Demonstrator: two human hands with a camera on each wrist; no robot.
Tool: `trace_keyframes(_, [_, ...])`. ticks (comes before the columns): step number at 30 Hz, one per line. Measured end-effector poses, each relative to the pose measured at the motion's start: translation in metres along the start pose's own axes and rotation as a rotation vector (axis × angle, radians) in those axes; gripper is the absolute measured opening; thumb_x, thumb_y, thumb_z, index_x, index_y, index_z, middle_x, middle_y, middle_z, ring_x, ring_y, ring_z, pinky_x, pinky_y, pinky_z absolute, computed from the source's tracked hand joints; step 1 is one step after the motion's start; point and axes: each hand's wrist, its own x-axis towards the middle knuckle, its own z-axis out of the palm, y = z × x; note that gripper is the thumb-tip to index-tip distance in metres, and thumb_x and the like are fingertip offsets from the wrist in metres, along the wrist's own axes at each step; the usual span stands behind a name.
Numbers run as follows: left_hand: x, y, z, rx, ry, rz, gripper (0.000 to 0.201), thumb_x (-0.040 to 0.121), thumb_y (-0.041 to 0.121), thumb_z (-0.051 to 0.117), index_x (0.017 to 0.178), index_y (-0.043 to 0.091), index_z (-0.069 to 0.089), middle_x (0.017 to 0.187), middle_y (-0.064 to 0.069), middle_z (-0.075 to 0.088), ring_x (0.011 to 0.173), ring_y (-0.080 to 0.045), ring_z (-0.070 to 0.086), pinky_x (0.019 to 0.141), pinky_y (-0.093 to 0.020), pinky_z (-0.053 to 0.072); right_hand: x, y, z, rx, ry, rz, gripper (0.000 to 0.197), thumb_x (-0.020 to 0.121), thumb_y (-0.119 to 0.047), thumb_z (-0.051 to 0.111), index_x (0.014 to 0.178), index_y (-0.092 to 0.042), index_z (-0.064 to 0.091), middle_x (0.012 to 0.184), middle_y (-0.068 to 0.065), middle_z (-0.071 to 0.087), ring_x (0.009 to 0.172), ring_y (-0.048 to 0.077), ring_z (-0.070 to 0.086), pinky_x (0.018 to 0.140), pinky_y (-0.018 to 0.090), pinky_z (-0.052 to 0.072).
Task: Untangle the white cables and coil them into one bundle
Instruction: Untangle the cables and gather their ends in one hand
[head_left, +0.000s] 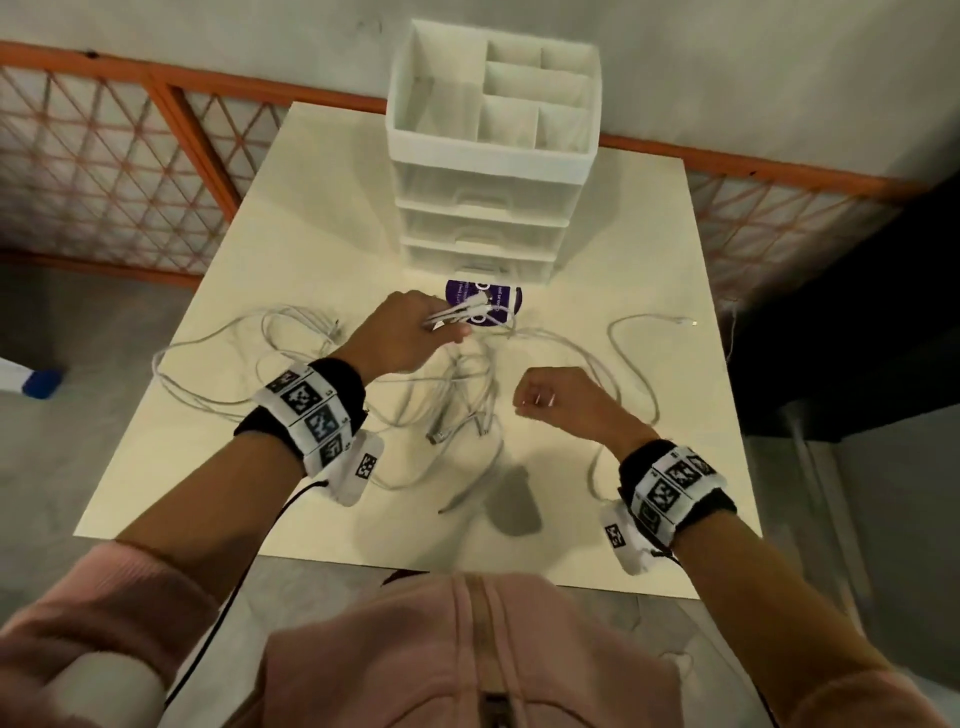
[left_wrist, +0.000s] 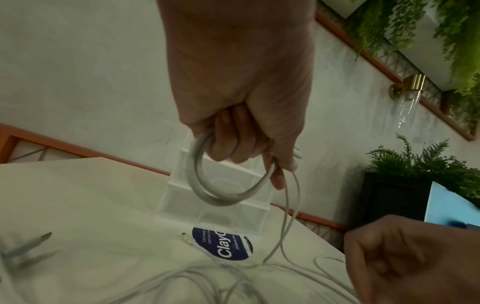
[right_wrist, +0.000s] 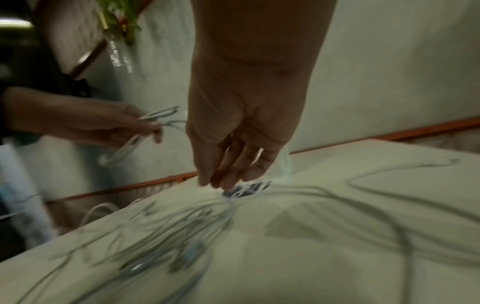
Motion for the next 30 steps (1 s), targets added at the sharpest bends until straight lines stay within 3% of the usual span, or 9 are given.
trace_keyframes(2, [-0.002, -0.003, 0.004, -0.023, 0.001, -0.007, 0.024, 0.086, 0.034, 0.066, 0.067, 0.019, 0.062, 0.051, 0.008, 0.045, 0.047, -0.003, 0.045, 0.050, -0.009, 0.033, 0.008, -0.009, 0.026, -0.013, -0.263, -0.019, 0.015, 0.075, -0.010, 0.075, 0.089, -0.011, 0.069, 0.085, 0.007, 0.064, 0.068, 0.010, 0.053, 0.063, 0.015, 0.042])
trace_keyframes(4, [-0.007, -0.005, 0.009, -0.051, 0.005, -0.031, 0.026, 0.083, 0.037, 0.069, 0.071, 0.015, 0.063, 0.050, 0.006, 0.042, 0.045, 0.001, 0.045, 0.050, -0.009, 0.034, 0.013, -0.007, 0.052, -0.132, -0.412, -0.049, 0.021, 0.074, -0.014, 0.077, 0.094, -0.013, 0.070, 0.089, 0.001, 0.057, 0.074, 0.008, 0.051, 0.068, 0.015, 0.042])
trace_keyframes(8, [-0.019, -0.016, 0.017, -0.089, 0.011, -0.069, 0.032, 0.083, 0.041, 0.067, 0.071, 0.013, 0.060, 0.052, 0.004, 0.044, 0.047, -0.002, 0.044, 0.051, -0.010, 0.034, 0.015, 0.005, 0.069, -0.263, -0.470, -0.068, 0.012, 0.074, -0.012, 0.073, 0.086, -0.011, 0.073, 0.084, -0.003, 0.047, 0.083, 0.019, 0.053, 0.076, 0.036, 0.048])
trace_keyframes(12, [-0.025, -0.017, 0.015, -0.136, 0.012, -0.024, 0.045, 0.090, 0.044, 0.056, 0.074, 0.002, 0.052, 0.060, 0.001, 0.044, 0.057, -0.012, 0.041, 0.052, -0.016, 0.030, 0.017, -0.009, 0.035, -0.112, -0.482, -0.017, 0.015, 0.073, -0.007, 0.075, 0.087, -0.007, 0.073, 0.076, -0.014, 0.053, 0.068, -0.001, 0.051, 0.065, 0.010, 0.039])
trace_keyframes(14, [-0.028, -0.013, 0.012, -0.194, 0.017, -0.016, 0.048, 0.094, 0.045, 0.048, 0.078, 0.000, 0.046, 0.064, -0.001, 0.039, 0.058, -0.010, 0.037, 0.054, -0.018, 0.028, 0.016, -0.023, 0.007, 0.043, -0.489, -0.009, 0.013, 0.075, -0.007, 0.074, 0.086, -0.012, 0.071, 0.077, -0.014, 0.063, 0.066, -0.006, 0.056, 0.068, 0.008, 0.042])
trace_keyframes(17, [-0.031, -0.004, 0.010, -0.444, -0.030, -0.067, 0.052, 0.096, 0.055, 0.034, 0.083, 0.006, 0.047, 0.064, 0.006, 0.032, 0.053, -0.006, 0.033, 0.058, -0.025, 0.030, 0.010, -0.045, -0.031, 0.233, -0.352, -0.044, 0.010, 0.082, -0.008, 0.069, 0.085, -0.017, 0.064, 0.078, -0.012, 0.068, 0.072, 0.002, 0.060, 0.072, 0.016, 0.044])
trace_keyframes(22, [-0.016, 0.028, 0.007, -0.658, -0.068, -0.016, 0.050, 0.091, 0.065, 0.016, 0.079, 0.022, 0.039, 0.066, 0.010, 0.022, 0.057, -0.009, 0.020, 0.057, -0.027, 0.023, -0.003, -0.060, -0.065, 0.459, -0.006, 0.003, 0.008, 0.092, -0.015, 0.057, 0.089, -0.010, 0.050, 0.082, 0.006, 0.072, 0.058, 0.013, 0.058, 0.054, 0.019, 0.040])
trace_keyframes(26, [-0.016, 0.035, 0.014, -0.634, -0.066, 0.009, 0.031, 0.098, 0.054, 0.025, 0.083, 0.031, 0.041, 0.066, 0.014, 0.032, 0.054, -0.001, 0.033, 0.063, -0.022, 0.033, 0.002, -0.067, -0.058, 0.455, 0.091, 0.030, 0.012, 0.087, -0.019, 0.065, 0.084, -0.012, 0.057, 0.077, 0.004, 0.076, 0.042, 0.014, 0.051, 0.044, 0.020, 0.033])
trace_keyframes(30, [-0.012, 0.044, 0.024, -0.597, -0.099, 0.037, 0.035, 0.098, 0.049, 0.031, 0.093, 0.016, 0.043, 0.069, 0.015, 0.039, 0.054, 0.002, 0.039, 0.062, -0.021, 0.034, 0.006, -0.082, -0.053, 0.508, 0.203, 0.013, 0.014, 0.087, -0.013, 0.064, 0.087, 0.000, 0.060, 0.072, 0.007, 0.071, 0.040, 0.007, 0.053, 0.043, 0.012, 0.036])
